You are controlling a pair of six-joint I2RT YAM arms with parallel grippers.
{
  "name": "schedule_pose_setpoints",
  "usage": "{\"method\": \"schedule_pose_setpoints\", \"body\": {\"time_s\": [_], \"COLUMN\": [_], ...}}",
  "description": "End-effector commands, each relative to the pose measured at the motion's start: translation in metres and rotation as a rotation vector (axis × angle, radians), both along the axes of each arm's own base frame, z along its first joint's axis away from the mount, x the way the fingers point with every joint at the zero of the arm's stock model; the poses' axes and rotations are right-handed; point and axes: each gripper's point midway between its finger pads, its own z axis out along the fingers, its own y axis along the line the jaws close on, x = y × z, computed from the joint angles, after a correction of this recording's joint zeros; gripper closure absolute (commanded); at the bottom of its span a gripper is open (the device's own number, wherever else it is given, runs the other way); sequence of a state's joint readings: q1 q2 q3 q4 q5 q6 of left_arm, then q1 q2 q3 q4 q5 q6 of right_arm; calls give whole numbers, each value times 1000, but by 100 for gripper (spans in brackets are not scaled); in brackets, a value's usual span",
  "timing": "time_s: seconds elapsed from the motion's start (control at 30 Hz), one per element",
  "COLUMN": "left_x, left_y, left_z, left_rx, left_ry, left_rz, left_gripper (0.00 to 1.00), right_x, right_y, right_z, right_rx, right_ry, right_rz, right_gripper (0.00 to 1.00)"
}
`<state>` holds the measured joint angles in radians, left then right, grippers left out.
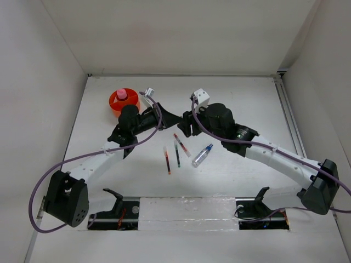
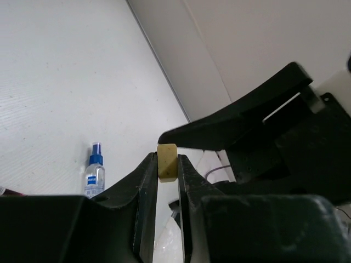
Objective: Sort the stationery into containers
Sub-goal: Place the stationery in the storage box.
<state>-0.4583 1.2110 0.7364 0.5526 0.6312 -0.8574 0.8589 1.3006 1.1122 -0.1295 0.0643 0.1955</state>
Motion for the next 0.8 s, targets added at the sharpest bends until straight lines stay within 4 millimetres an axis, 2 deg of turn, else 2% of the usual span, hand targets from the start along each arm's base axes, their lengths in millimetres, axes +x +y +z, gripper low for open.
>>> {"method": "schedule_pose_setpoints", "body": {"time_s": [0.0, 0.07, 0.1, 0.17, 0.2, 0.23, 0.27, 0.3, 0.33, 0.37, 0.4, 0.43, 0.5, 0.53, 0.57, 0.6, 0.63, 0.67, 0.7, 0.73, 0.77], "left_x": [9, 17, 21, 37, 44, 49, 62, 72, 84, 98, 108, 126, 148, 164, 182, 188, 196, 216, 219, 225, 235], "left_y": [1, 6, 9, 20, 24, 29, 39, 44, 49, 67, 73, 75, 95, 97, 98, 113, 118, 115, 122, 126, 130], "left_z": [8, 10, 19, 12, 25, 16, 15, 29, 20, 9, 6, 8, -4, 23, -2, -10, -13, -10, -18, -19, -2], "left_rx": [44, 68, 66, 128, 133, 180, 217, 232, 267, 336, 370, 398, 506, 492, 569, 649, 693, 704, 758, 790, 769], "left_ry": [-51, -54, -64, -45, -62, -25, -18, -36, -6, 38, 56, 68, 107, 80, 123, 150, 162, 165, 194, 198, 184], "left_rz": [22, 80, 109, 213, 251, 284, 372, 420, 466, 584, 638, 690, 819, 876, 913, 988, 1027, 1064, 1080, 1112, 1144], "left_gripper": [100, 100, 100, 100, 100, 100, 100, 100, 100, 100, 100, 100, 100, 100, 100, 100, 100, 100, 100, 100, 100], "right_x": [-1, -3, -4, -7, -6, -10, -10, -10, -13, -12, -14, -15, -18, -20, -23, -24, -27, -29, -32, -34, -35], "right_y": [6, 5, 3, -1, -3, -7, -10, -14, -18, -19, -22, -23, -26, -26, -30, -31, -34, -37, -41, -43, -47], "right_z": [55, 56, 56, 58, 51, 57, 58, 56, 55, 55, 52, 47, 53, 45, 48, 51, 47, 43, 52, 48, 49], "right_rx": [121, 128, 129, 129, 117, 131, 128, 124, 121, 119, 114, 107, 116, 101, 110, 117, 108, 101, 120, 113, 111], "right_ry": [-117, -123, -124, -136, -128, -140, -141, -141, -139, -141, -137, -131, -138, -123, -131, -137, -129, -123, -139, -133, -134], "right_rz": [21, 21, 21, 23, 14, 14, 4, -10, -10, -22, -22, -22, -22, -13, -13, -13, -13, -12, -13, -13, -22], "right_gripper": [34, 15, 10, 0, 0, 0, 0, 0, 0, 0, 0, 0, 0, 0, 0, 0, 0, 0, 0, 0, 0]}}
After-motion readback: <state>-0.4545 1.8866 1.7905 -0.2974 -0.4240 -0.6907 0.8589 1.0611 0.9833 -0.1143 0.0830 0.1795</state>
